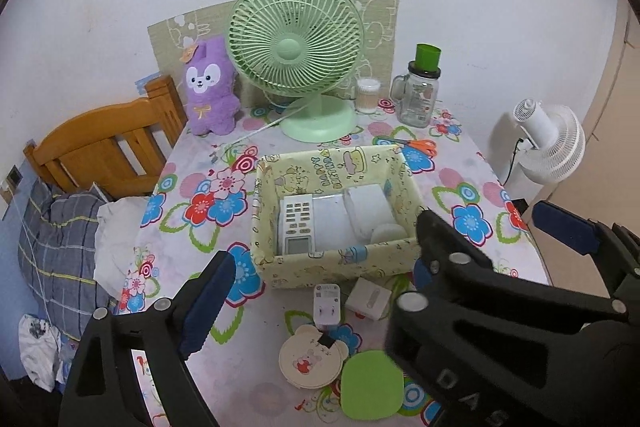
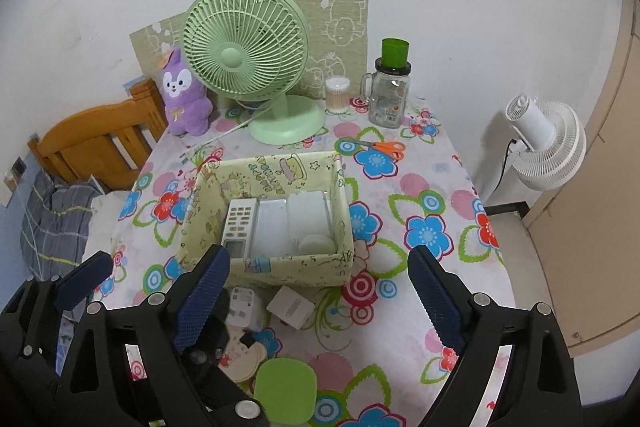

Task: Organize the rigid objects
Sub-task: 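Withdraw both grippers from the box toward the remaining small items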

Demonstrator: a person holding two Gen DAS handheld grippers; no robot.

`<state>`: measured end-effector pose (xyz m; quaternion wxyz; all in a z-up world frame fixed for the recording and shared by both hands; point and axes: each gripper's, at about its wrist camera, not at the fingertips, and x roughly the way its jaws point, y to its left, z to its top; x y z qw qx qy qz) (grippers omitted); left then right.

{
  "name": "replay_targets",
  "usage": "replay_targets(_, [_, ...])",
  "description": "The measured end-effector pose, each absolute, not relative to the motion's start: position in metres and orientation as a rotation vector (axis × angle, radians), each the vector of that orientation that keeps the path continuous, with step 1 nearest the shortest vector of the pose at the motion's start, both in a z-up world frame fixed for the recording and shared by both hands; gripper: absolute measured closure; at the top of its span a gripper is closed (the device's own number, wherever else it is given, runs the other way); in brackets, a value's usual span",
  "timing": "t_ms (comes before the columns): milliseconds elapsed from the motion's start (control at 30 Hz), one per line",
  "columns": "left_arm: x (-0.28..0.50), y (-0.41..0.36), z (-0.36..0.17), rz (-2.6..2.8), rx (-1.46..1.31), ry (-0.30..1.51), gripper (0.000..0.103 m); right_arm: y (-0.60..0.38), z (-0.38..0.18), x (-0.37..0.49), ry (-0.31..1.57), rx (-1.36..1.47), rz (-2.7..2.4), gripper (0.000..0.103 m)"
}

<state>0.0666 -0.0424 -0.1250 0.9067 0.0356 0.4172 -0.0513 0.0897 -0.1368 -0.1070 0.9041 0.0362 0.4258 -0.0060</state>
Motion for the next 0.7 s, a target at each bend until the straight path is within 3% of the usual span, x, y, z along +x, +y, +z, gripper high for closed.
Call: replay_targets(700, [0.058, -0.040, -0.159, -0.145, 0.055, 0.899, 0.013, -0.130, -0.143, 0.079, 0.908, 0.072, -0.011, 0.010])
